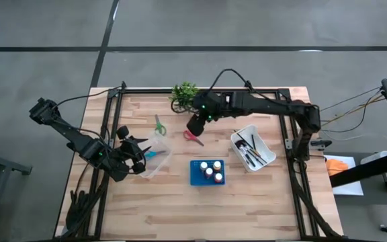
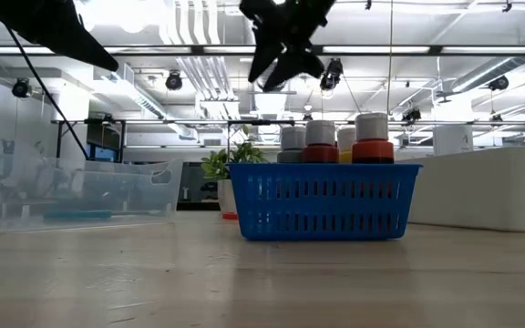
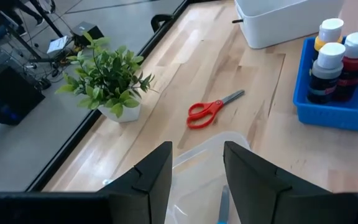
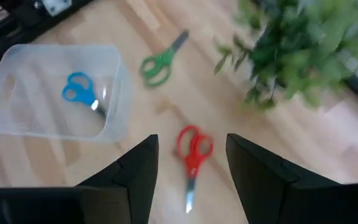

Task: Pick & Place Paint Supplies
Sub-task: Put the orange scissors in the transparent bin

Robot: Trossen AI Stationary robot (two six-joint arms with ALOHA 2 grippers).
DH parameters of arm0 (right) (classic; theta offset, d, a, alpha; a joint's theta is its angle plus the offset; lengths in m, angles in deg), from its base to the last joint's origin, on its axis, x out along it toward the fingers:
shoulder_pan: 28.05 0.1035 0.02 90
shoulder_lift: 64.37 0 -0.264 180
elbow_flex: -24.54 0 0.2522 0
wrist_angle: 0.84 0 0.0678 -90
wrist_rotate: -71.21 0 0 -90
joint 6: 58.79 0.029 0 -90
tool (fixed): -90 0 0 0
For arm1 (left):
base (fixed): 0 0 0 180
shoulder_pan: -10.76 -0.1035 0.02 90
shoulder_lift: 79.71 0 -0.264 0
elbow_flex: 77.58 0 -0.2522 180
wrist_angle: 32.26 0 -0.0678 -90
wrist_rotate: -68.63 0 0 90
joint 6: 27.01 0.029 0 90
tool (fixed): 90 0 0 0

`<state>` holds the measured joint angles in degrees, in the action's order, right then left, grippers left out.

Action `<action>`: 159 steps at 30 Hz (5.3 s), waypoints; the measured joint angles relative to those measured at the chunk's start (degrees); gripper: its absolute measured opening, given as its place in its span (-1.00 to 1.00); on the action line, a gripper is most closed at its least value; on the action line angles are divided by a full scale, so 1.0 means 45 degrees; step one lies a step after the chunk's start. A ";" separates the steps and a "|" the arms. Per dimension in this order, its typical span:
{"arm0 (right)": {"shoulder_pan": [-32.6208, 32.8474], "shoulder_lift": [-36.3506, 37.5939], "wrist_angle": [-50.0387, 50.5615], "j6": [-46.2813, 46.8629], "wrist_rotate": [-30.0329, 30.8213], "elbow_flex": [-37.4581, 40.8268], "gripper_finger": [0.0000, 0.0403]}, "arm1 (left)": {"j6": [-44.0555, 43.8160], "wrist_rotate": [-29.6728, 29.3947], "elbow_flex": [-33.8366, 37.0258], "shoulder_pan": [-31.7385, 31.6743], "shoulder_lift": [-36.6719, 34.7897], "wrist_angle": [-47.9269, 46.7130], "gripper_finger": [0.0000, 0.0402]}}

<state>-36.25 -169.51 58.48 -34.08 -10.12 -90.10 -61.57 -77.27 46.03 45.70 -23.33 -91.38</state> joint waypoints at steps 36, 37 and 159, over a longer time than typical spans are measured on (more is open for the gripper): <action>0.0382 -0.6600 0.4045 -0.6952 -0.2260 -0.4715 -0.76 | 0.0020 0.0146 0.0170 0.0005 -0.0010 0.0072 -0.24; 0.0431 -0.6596 0.3877 -0.7220 -0.2264 -0.4582 -0.76 | 0.0029 0.0146 0.0170 0.0005 -0.0010 0.0067 -0.24; 0.2347 -0.6382 -0.2664 -1.2623 -0.3076 -0.6247 -0.97 | 0.0005 0.0829 0.0321 0.0010 -0.0010 -0.0028 -0.24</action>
<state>-25.69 -198.23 46.49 -90.89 -23.96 -118.21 -61.55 -73.53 47.47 45.74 -23.37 -91.51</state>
